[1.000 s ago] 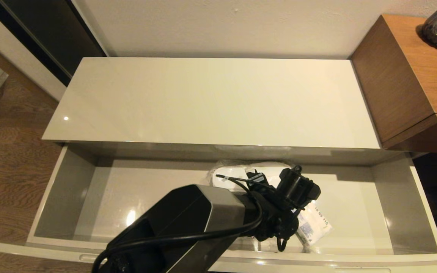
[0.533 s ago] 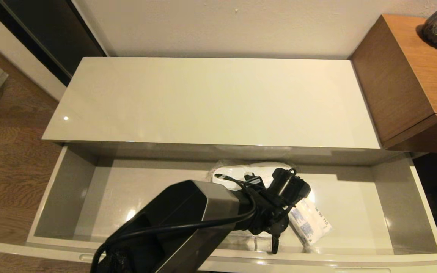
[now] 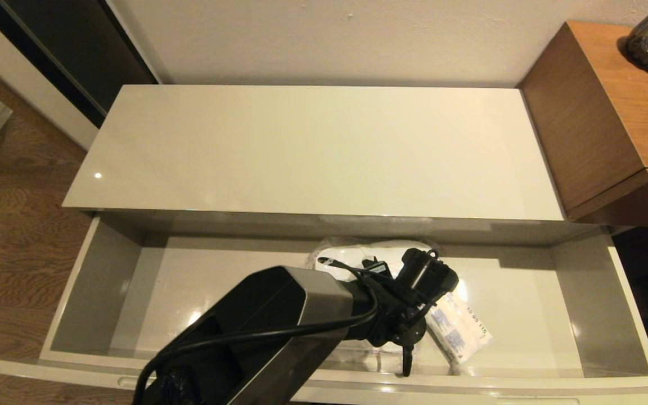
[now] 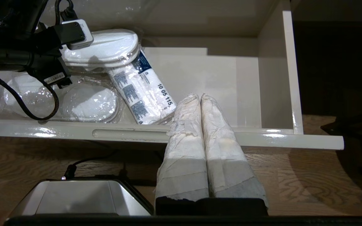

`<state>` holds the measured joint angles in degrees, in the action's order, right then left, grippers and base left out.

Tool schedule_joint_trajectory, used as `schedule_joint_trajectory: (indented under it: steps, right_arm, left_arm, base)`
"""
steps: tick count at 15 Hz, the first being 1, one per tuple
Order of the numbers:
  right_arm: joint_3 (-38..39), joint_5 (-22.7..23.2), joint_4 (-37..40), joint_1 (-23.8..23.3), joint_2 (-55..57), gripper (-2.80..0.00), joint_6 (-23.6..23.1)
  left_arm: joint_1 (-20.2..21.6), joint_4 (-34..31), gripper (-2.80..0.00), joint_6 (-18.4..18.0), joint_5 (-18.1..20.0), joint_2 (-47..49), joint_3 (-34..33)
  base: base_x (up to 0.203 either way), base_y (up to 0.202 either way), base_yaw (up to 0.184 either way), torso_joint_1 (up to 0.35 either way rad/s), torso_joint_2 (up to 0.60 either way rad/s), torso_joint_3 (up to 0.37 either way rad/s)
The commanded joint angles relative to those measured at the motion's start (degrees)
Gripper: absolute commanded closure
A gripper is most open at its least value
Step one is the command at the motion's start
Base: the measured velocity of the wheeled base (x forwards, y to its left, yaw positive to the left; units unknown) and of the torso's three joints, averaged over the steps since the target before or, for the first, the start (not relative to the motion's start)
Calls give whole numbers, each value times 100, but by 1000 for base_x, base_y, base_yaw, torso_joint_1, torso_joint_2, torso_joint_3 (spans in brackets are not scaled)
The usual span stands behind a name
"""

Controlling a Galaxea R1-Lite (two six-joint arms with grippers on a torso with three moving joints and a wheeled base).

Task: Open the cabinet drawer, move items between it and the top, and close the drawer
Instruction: Take out the disposable slippers from the drawer

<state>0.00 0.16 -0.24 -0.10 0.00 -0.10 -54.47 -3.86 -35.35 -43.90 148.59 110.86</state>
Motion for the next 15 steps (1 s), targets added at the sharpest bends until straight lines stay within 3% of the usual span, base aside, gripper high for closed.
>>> schedule_joint_trajectory:
  steps: [1,4,8,11,15]
  right_arm:
    - [0,2,-2,1,0,0,1]
    - [0,2,-2,1,9,0,1]
    - [8,2,-2,1,0,0,1]
    - [0,2,-2,1,0,0,1]
    - [3,2,-2,1,0,0,1]
  left_arm:
    - [24,-45,-280,-24,101,3,6]
    - [77,-151,-280,-16,409,-32,6]
    - [84,-186,-280,-2,448,-60,-3]
    - [77,-203,-280,248,383,-76,6]
    - [366,-152,-280,354,347,-58,9]
  base:
    - [0,0,0,0,0,0]
    - [0,0,0,0,0,0]
    - [0,0,0,0,0,0]
    - [0,0,0,0,0,0]
    - [0,0,0,0,0,0]
